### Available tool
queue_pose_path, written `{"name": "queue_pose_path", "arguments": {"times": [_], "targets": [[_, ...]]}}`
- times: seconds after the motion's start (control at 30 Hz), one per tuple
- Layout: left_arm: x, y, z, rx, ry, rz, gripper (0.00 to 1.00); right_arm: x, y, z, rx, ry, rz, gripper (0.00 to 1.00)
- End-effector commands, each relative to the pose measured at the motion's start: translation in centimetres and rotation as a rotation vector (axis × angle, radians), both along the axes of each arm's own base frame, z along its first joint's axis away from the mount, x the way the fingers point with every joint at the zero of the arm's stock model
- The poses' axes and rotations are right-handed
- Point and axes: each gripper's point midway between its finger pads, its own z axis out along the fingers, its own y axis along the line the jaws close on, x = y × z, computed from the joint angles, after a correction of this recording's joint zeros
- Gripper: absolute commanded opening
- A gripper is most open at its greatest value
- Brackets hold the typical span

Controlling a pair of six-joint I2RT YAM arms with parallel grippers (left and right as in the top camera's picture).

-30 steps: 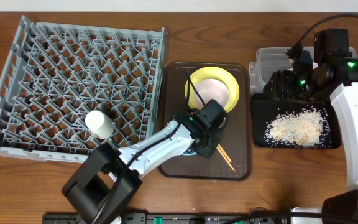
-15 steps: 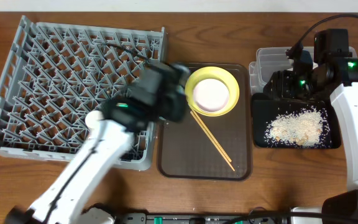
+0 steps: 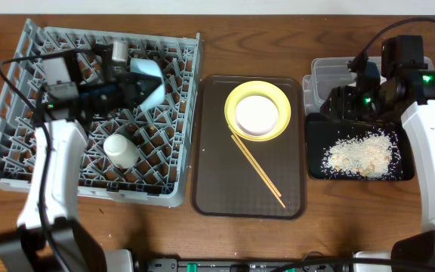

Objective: Sort waste into correct bins and load items into the dishwasher
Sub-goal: 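Carry the light-blue bowl into the dish rack with the left gripper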

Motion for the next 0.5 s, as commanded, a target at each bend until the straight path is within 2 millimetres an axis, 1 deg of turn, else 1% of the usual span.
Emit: {"name": "queue_pose_path", "arguments": {"times": [0.0,0.13,0.27,0.33,0.4,0.47], "targets": [[-0.4,0.4,1.2,-0.219,0.000,-0.123,0.08,0.1,0.0,1.3,0.003,-0.038,-0.003,0.62],[1.2,2.2,-0.6,-0.313,0.042,-0.127,0.08,0.1,0.0,1.3,0.003,-0.038,-0.003,0.62],[2.8,3.9,-2.7,-0.344,0.073,-0.095,0.09,0.0,0.0,1.3,0.003,-0.033,-0.002,0.62],[3.3,4.8,-3.6,-0.346,0.074,-0.076,0.11,-0.1,0.0,1.2,0.003,-0.030,-0.002,0.62],[3.6,5.6,-4.6,-0.350,0.089,-0.053,0.22,-0.1,0.0,1.2,0.003,-0.029,-0.002,0.62],[4.0,6.7,-5.7,-0.345,0.107,-0.014,0.23,-0.1,0.0,1.2,0.003,-0.028,-0.003,0.62]]}}
